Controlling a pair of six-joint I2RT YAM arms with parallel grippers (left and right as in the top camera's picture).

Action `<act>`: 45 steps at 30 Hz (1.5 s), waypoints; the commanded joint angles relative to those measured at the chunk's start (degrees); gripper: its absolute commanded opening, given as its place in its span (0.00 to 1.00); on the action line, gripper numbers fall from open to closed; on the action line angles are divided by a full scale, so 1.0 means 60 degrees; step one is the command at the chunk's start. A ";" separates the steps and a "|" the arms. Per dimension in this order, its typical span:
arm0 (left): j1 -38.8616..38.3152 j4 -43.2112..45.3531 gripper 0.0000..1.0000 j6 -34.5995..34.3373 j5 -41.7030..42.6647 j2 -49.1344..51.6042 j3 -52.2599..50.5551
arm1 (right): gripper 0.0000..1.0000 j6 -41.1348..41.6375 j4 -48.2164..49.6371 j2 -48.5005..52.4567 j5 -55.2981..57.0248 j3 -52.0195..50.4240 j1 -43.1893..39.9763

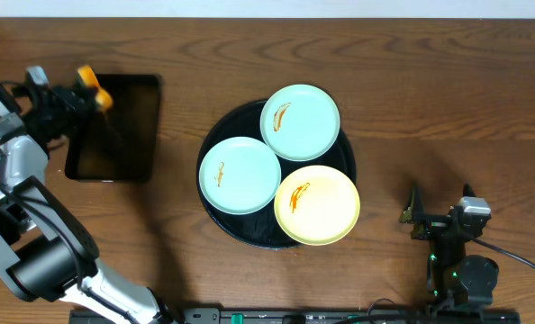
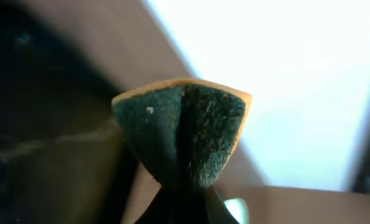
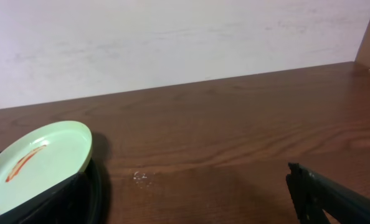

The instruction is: Clean dirty plates on tray and stack at the side

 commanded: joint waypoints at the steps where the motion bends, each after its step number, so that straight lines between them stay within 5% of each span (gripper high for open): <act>1: 0.0113 0.1260 0.07 -0.3260 0.1927 -0.0510 0.0229 | 0.99 -0.0127 -0.0040 -0.0047 -0.0007 -0.0011 -0.0040; 5: 0.0109 0.1563 0.07 -0.3708 0.2007 -0.0554 0.0219 | 0.99 -0.0127 -0.0040 -0.0047 -0.0007 -0.0011 -0.0040; 9: 0.0106 0.0412 0.07 -0.1909 0.1286 -0.0550 0.0117 | 0.99 -0.0127 -0.0040 -0.0047 -0.0007 -0.0011 -0.0040; 14: 0.0087 -0.3078 0.07 -0.1209 -0.3570 -0.0284 -0.0106 | 0.99 -0.0127 -0.0040 -0.0047 -0.0007 -0.0011 -0.0040; 19: 0.0146 -0.2506 0.07 -0.1275 -0.1231 -0.0178 -0.0113 | 0.99 -0.0127 -0.0040 -0.0047 -0.0007 -0.0011 -0.0040; 24: 0.0106 0.1169 0.07 -0.3708 0.2936 -0.0178 -0.0102 | 0.99 -0.0127 -0.0040 -0.0047 -0.0007 -0.0011 -0.0040; 27: 0.0073 0.2976 0.08 -0.5705 0.3541 -0.0178 -0.0102 | 0.99 -0.0127 -0.0040 -0.0047 -0.0007 -0.0011 -0.0040; 30: 0.0076 0.3377 0.07 -0.6291 0.3537 -0.0178 -0.0102 | 0.99 -0.0127 -0.0040 -0.0047 -0.0007 -0.0011 -0.0040; 35: 0.0080 0.3224 0.08 -0.4003 0.3508 -0.0171 -0.0164 | 0.99 -0.0127 -0.0040 -0.0047 -0.0007 -0.0011 -0.0040; 38: 0.0080 0.1810 0.08 -0.2681 0.2965 -0.0157 -0.0226 | 0.99 -0.0127 -0.0040 -0.0047 -0.0007 -0.0011 -0.0040; 45: 0.0084 -0.1614 0.07 -0.1920 0.0018 0.0076 -0.0295 | 0.99 -0.0127 -0.0040 -0.0047 -0.0007 -0.0011 -0.0040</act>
